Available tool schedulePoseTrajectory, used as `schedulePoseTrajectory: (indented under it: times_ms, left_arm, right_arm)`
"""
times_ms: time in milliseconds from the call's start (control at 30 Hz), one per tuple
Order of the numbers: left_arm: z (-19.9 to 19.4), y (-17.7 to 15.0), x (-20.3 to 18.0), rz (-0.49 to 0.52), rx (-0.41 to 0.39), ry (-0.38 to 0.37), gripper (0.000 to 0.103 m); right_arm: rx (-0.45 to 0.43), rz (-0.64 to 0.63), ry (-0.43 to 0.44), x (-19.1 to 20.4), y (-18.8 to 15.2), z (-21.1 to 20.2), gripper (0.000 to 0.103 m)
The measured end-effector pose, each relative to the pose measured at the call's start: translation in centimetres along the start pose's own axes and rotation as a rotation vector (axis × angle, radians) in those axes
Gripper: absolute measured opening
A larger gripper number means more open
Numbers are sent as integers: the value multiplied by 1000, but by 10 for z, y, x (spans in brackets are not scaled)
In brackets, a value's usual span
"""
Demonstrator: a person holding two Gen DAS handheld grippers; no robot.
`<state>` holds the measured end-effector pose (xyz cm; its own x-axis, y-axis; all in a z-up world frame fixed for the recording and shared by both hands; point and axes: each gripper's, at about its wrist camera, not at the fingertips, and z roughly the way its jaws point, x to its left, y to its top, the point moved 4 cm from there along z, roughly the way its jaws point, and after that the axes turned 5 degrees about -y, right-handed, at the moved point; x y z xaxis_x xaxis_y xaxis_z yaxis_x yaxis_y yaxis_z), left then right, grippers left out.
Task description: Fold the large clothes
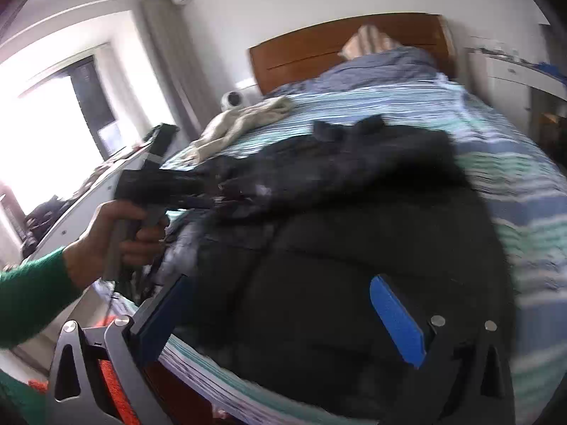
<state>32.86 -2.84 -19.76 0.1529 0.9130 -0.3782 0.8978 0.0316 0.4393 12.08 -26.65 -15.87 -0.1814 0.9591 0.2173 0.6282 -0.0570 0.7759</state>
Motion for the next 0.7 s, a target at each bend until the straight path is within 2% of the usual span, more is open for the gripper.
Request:
schedulePoseTrajectory:
  times_ms: [33,67,100,167,233,267,300,367,467,500,600,667,700]
  left_arm:
    - [5,4,-1,4,-6,30,27]
    - [3,9,-3,19,-24,58,15]
    - [-1,14,-5,34,-39,67,8]
    - [-18,27,-2,39,-93,84,8]
    - [-34,41,14,8,-152,127,7]
    - [-38,46,25,-13,-167,147,7]
    - [-38,49,33,-28,-177,161,7]
    - [-34,50,51,-54,-196,175,8]
    - [-20,42,60,-48,-202,181,9]
    - [-16,40,60,-37,-208,189,9]
    - [-9,32,56,2,-227,215,11]
    - [-5,25,54,23,-234,229,13]
    - [-5,23,56,29,-236,232,13]
  right_arm:
    - [-7,16,-16,-4,0,0,103]
    - [-14,32,-32,-9,1,-2,103]
    - [-20,48,-57,-18,2,-5,103]
    - [-17,49,-98,-31,10,-5,101]
    - [8,35,-136,-47,25,8,81]
    - [28,29,-155,-53,36,20,57]
    - [56,21,-171,-61,51,36,42]
    - [90,7,-172,-75,78,61,35]
    - [91,-20,-185,-89,127,101,35]
    - [96,-1,-179,-96,149,122,35]
    - [133,62,-172,-119,184,178,35]
    - [168,83,-179,-132,187,213,35]
    - [233,97,-205,-143,180,241,35]
